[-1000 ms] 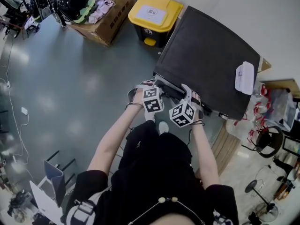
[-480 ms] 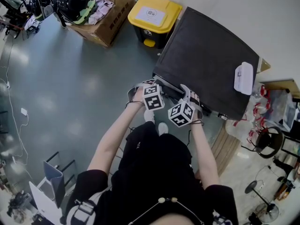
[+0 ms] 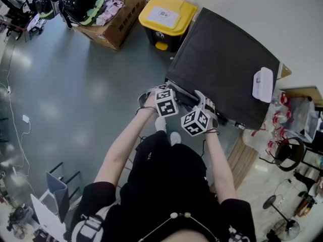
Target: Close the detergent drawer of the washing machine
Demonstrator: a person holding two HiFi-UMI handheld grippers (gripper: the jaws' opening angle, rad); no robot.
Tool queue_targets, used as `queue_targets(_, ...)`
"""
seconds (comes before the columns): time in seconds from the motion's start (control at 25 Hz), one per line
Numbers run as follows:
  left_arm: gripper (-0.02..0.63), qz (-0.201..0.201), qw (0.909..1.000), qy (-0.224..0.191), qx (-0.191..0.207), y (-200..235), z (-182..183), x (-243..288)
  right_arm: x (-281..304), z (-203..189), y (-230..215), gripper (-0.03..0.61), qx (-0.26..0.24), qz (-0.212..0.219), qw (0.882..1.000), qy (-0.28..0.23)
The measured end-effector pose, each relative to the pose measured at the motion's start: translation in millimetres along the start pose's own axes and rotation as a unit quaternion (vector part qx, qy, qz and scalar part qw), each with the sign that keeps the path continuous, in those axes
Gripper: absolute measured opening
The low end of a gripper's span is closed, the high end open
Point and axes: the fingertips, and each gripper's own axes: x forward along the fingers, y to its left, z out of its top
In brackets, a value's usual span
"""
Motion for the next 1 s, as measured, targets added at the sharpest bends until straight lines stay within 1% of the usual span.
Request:
queue_targets(0.08,0.158,0.003,1.0,-0.004,-0.005,2.5,2.5,0.8,0.1,-0.2,-2.3,0.354,0.0,-0.007,1.0,-0.001)
queue_targets(0.12,0.158,0.007,0.9999,-0.007,-0.006,5.3,5.4,1.7,0.5,-0.2,-4.5,0.336,-0.001,-0.013,1.0,-0.001)
queue_targets(0.16,0.158,0.008,1.0,-0.004,-0.002,8.0,8.3,2.8,1.2,0.0,-6.8,0.304,-0.003,-0.018,1.0,0.0)
queue_targets(0.2,0.149,0.001,1.0,0.005,0.004,9.5,10.1,3.6,2.2,0.3,-8.7,0.296,-0.005,-0.017,1.0,0.001)
queue_targets(0.28,0.135,-0.023,0.9995,0.018,0.014,11.3,11.1,3.3,4.8,1.2,-11.8,0.314,-0.005,-0.005,1.0,0.007)
queue_targets(0.36,0.135,-0.028,0.9995,0.013,0.012,10.0,11.9,2.6,4.5,-0.2,-11.4,0.319,-0.003,0.002,1.0,0.011)
queue_targets(0.44,0.141,-0.009,0.9999,0.002,0.011,9.9,12.6,1.7,3.8,-0.1,-12.1,0.319,0.002,-0.004,1.0,0.009)
queue_targets(0.52,0.147,0.022,0.9997,-0.004,0.01,12.3,12.0,0.9,4.9,1.1,-13.1,0.322,0.006,-0.009,1.0,0.006)
queue_targets(0.64,0.169,0.074,0.9972,-0.003,0.013,14.5,12.7,2.0,5.8,1.4,-14.1,0.325,0.008,-0.009,1.0,0.006)
queue_targets(0.72,0.176,0.095,0.9954,0.001,0.013,15.3,12.8,1.3,5.6,2.3,-13.7,0.324,0.007,-0.006,1.0,0.007)
queue_targets(0.84,0.181,0.11,0.9938,-0.003,0.013,14.1,15.0,-6.5,4.6,1.3,-11.5,0.319,0.003,0.0,1.0,0.009)
queue_targets(0.88,0.17,0.112,0.9937,-0.009,0.006,14.5,15.9,-10.8,4.5,1.1,-11.4,0.319,0.002,0.002,1.0,0.009)
queue_targets(1.0,0.146,0.11,0.9928,-0.035,-0.032,16.8,14.1,-16.8,4.7,-0.4,-12.3,0.314,0.002,-0.002,1.0,0.009)
